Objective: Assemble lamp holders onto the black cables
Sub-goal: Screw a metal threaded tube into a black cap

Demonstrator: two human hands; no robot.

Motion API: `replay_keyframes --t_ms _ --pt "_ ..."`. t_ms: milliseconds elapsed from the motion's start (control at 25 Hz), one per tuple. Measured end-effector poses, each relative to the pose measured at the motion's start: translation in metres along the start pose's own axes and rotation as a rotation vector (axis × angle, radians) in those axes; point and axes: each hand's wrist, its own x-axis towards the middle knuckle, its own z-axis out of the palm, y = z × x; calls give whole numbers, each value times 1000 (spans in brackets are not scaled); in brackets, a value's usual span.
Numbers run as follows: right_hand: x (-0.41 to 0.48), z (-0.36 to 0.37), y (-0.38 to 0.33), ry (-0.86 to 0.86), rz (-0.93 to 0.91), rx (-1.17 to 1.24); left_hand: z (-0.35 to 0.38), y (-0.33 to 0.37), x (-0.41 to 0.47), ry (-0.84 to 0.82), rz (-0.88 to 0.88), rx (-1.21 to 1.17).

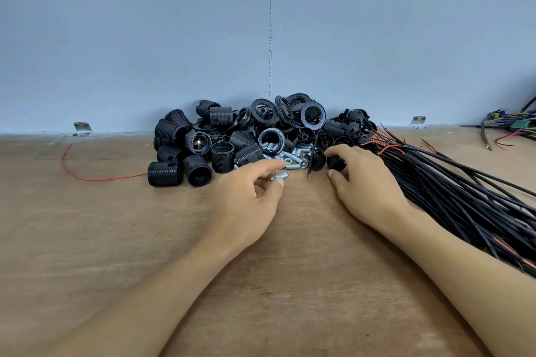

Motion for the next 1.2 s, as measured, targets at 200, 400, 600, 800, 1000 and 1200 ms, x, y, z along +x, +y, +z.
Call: replay_keyframes --t_ms 200,400,600,800,1000,1200 --pt "1 -1 -5 177 69 205 -2 -1 1 31 -59 -105" --pt "-1 -3 -22 118 177 818 -3 -1 3 14 -91 -227" --pt "-10 0 -38 -124 196 1162 -4 -7 8 40 -136 -353" --pt "-14 0 -44 -193 196 1170 -3 -10 10 37 -243 -482" --pt "-13 0 -43 -209 177 1171 -3 -10 9 33 -265 -458" --pt "-12 1 -40 -297 179 1243 -3 -9 8 44 -281 -467"
